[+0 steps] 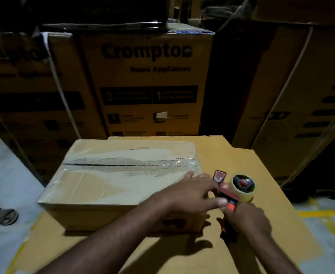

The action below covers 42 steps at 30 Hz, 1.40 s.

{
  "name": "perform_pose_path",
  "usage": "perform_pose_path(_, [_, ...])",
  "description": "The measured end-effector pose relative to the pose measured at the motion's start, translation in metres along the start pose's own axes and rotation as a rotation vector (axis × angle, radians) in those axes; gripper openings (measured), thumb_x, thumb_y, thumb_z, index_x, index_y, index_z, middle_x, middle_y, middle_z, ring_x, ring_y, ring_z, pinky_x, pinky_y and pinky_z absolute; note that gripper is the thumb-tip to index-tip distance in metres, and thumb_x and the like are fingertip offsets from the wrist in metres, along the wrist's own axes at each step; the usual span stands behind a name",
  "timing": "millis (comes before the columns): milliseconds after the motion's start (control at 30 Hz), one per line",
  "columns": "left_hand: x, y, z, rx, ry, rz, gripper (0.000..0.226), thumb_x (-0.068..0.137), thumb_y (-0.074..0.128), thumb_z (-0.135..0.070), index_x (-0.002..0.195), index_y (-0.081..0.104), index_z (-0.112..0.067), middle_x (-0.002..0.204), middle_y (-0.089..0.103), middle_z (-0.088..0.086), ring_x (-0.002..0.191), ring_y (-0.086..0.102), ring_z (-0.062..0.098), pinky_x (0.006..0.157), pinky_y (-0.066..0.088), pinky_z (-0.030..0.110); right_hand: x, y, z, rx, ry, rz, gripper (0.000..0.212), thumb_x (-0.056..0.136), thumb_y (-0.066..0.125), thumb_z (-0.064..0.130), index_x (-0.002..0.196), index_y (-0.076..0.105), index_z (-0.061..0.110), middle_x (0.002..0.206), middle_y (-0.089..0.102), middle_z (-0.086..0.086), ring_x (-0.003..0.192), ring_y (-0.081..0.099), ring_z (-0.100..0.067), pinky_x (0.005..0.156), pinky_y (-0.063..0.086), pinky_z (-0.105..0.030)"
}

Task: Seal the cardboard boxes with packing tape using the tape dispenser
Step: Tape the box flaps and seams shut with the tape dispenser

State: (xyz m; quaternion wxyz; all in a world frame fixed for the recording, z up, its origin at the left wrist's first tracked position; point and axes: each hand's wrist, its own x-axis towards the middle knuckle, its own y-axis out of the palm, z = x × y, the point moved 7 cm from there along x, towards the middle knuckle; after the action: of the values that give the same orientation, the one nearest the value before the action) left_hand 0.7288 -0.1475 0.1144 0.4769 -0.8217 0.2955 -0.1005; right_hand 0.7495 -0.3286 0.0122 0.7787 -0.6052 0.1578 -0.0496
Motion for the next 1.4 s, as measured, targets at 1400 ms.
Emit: perform_pose_path(1400, [-0.059, -0.036, 0.108, 0.341, -0.390, -0.166, 0.074, 0.104, 0.019, -0.063, 0.164, 0.004, -0.023, 0.171, -0.005, -0.003, 0.157, -0.007, 0.017, 0.127, -0.004, 0.046, 0.027, -0.063, 0.148, 0.451, -0.417, -0.355, 0.018, 0.099, 0.060, 0.030, 0.110, 0.063, 0.016, 0.103, 0.061, -0.007, 0.089, 0.056, -0.027, 0.068, 0.045, -0.036])
